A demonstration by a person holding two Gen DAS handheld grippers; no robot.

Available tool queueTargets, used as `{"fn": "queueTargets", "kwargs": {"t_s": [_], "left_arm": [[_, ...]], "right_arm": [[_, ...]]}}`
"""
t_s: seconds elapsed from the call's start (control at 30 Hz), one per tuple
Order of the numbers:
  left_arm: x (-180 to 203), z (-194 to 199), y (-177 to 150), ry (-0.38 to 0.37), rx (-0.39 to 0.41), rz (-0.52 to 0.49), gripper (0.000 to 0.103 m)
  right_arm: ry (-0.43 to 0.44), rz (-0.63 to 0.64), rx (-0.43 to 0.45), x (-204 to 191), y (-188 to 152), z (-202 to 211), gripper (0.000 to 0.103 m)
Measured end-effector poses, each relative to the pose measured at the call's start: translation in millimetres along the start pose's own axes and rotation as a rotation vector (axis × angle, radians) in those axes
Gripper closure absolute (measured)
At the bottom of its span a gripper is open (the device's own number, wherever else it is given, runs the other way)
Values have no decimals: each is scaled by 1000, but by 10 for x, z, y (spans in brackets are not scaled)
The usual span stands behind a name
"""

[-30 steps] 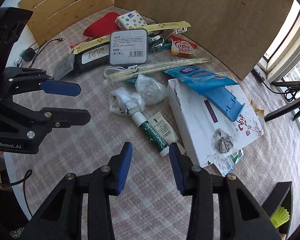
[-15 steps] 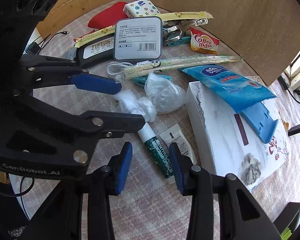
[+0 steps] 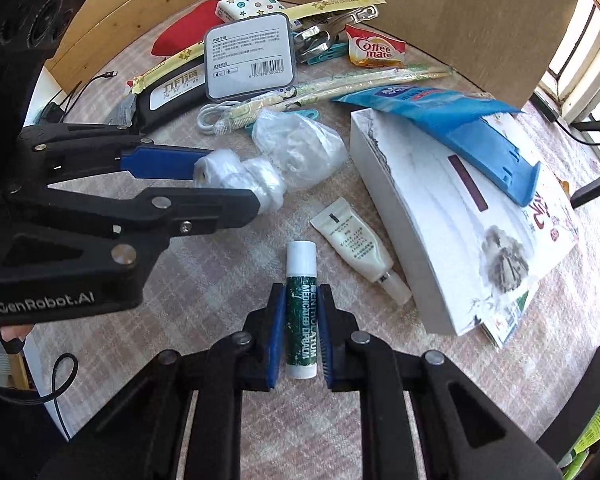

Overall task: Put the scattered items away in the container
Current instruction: 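Grasp the white plastic bag with the left tool while the right grasps the toothpaste tube, then carry bag and toothpaste tube to the black tray and release both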

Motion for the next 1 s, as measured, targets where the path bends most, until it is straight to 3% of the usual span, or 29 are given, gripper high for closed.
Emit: {"fn": "queueTargets", "kwargs": {"t_s": [0.23,0.47,0.67,1.0], "left_arm": [[60,257,-4,-10,27,-3,66],[483,405,187,-39,70,-59,66],[1180,381,349,-113,72,-152,66],[2820,176,372,-289,49,-325,66]], "right_arm": [[10,-131,65,205,-126,359,87],[-91,-244,145,546,-237,839,87],[-186,-416,225,1103,-689,1378,87],[-438,-719,297,2466,-1814,2378,88]]}}
Point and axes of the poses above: each gripper's, at about its wrist camera, not at the fingertips, and z roughly against the way its jaws point, x to its right, y to its top, the point moved 10 cm from there along -z, roughly the way its jaws point, and after that the axes turned 8 degrees about x, right-handed, at the moved point
